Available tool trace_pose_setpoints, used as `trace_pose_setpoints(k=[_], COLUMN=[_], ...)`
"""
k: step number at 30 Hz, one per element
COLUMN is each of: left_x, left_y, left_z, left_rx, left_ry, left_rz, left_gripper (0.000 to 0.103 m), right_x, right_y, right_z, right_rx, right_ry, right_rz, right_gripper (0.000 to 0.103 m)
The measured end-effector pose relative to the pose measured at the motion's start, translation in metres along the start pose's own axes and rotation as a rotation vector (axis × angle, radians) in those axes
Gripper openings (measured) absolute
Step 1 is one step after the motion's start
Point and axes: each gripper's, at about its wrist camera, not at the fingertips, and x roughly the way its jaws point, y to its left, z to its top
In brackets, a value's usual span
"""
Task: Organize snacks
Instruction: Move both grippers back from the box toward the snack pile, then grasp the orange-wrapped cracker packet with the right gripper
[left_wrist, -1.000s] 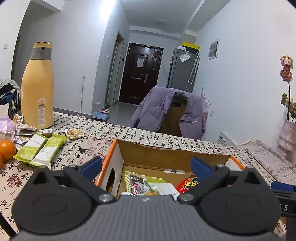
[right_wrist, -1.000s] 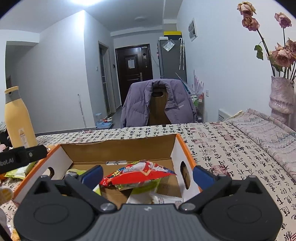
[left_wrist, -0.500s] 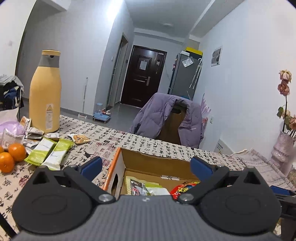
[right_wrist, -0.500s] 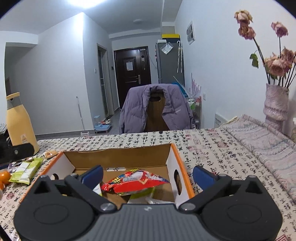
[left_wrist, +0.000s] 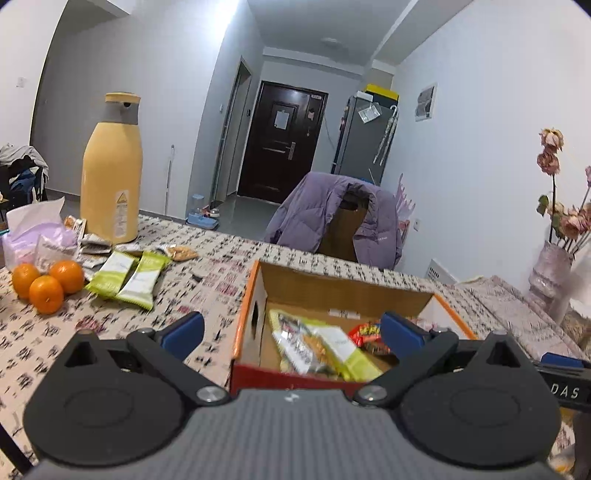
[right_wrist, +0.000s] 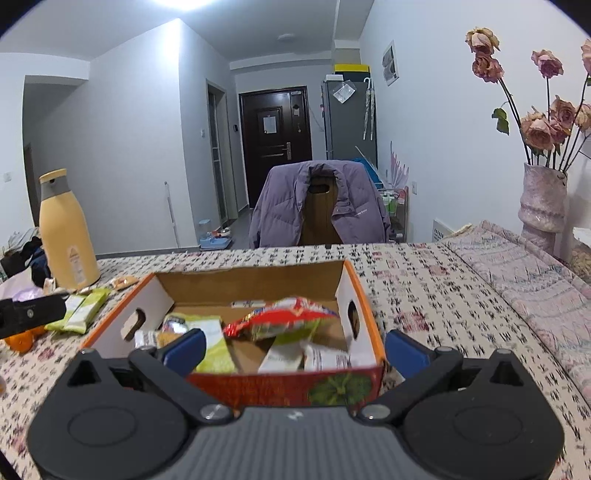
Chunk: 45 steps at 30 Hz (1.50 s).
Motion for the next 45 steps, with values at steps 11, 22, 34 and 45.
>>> trace_pose_setpoints(k=[11,22,34,45], left_x=[-0.032,-0.039,-0.032,-0.028], left_y=[0.027,0.051,0.056,0.057], left_z=[-0.051,-0.090,-0.099,-0.101], left_rx=[0.035,0.048,0.041,0.037], left_ry=[0.080,0.151,0.169,0.202], left_rz=[-0.005,-0.015,-0.078,-0.101], left_gripper=[0.103,0.103,0.103,0.103], right_x=[-0.036,-0.046,-0.033,-0.034], right_y=[0.002,0.014,0.044,0.046], right_z=[-0.048,-0.089,-0.097,-0.101], right_rx=[-0.010,-0.014,-0.041,-0.025], right_ry=[0.054,0.142,0.178,0.177], right_rz=[0.016,0.039,0.087,0.075], right_gripper=[0.103,0.103,0.085,0.041])
